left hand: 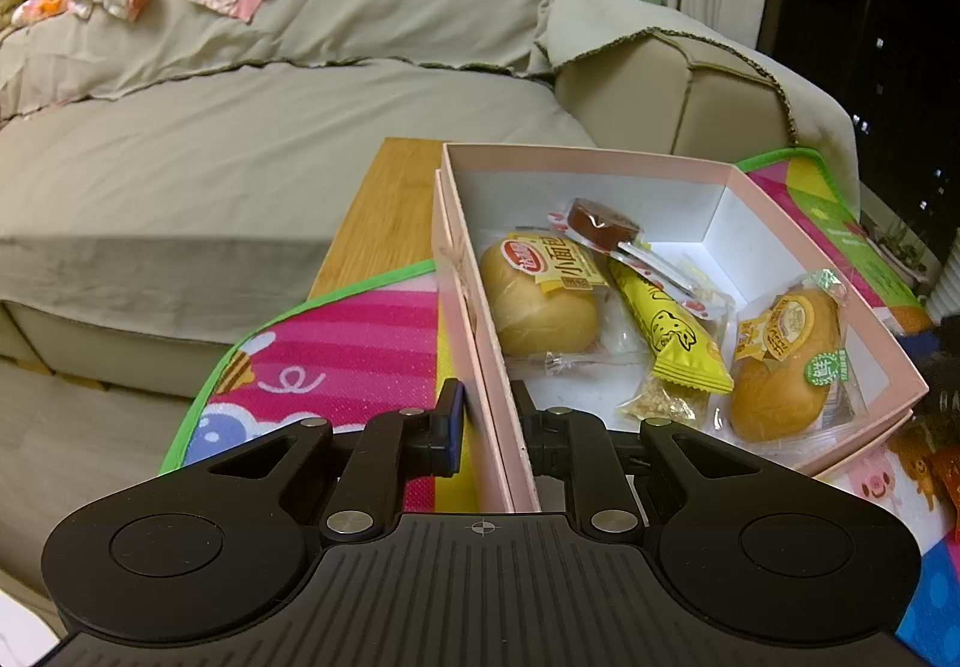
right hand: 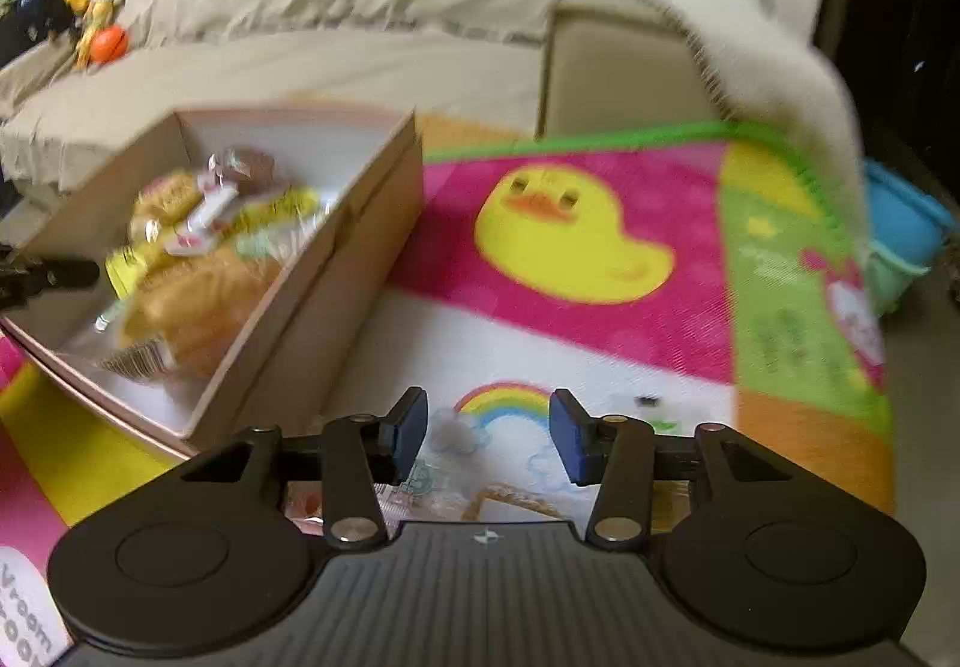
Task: Organize objects
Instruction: 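Grasp the red packet of round snacks with the right gripper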
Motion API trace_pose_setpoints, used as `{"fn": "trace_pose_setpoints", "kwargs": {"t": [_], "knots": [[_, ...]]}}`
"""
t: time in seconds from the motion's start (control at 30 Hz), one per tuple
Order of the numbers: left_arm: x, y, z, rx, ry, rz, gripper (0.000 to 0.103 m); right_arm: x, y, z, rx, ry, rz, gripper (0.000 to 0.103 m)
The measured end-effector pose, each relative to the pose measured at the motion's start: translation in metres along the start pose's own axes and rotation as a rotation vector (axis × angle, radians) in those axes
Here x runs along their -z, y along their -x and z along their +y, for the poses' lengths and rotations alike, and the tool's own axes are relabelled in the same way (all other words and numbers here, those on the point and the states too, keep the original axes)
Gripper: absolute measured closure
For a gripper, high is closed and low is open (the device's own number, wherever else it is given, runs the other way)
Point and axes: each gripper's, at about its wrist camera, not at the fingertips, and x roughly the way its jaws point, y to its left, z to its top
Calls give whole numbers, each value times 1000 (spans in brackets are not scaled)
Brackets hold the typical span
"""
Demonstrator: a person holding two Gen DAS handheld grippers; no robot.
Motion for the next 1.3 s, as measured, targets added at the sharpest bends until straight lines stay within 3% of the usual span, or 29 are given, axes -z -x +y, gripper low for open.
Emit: {"fn": "trace_pose_setpoints", "kwargs": {"t": [0.2,0.27,0.3,0.33,0.4,0.43,0.6,0.77,0.9,1.0,1.07,1.17,1.23,1.3], "knots": [[1,0,1,-1,0,-3,85,47,39,21,-119,171,30,58],[1,0,3,3,3,-3,85,68,59,29,-86,259,23,58],[1,0,3,2,3,-3,85,76,67,32,-57,286,28,53],[1,0,3,2,3,-3,85,81,74,33,-16,291,33,42],[1,0,3,3,3,-3,85,90,85,32,69,259,25,31],[0,0,3,3,4,-2,85,91,92,29,84,225,16,31],[0,0,3,2,4,-3,85,98,115,3,65,-47,-12,22],[0,0,3,1,3,-2,85,97,97,-12,30,-229,7,22],[0,0,3,2,4,-3,85,86,67,1,33,-166,-3,22],[0,0,4,2,4,-3,85,84,62,25,-77,-41,-3,23],[0,0,4,2,3,-3,85,88,71,38,-101,37,-5,23],[0,0,4,2,4,-3,85,100,93,41,-28,98,-3,14],[0,0,3,2,4,-4,85,110,109,34,40,90,1,2],[0,0,3,3,5,-4,85,119,122,24,94,66,16,1]]}}
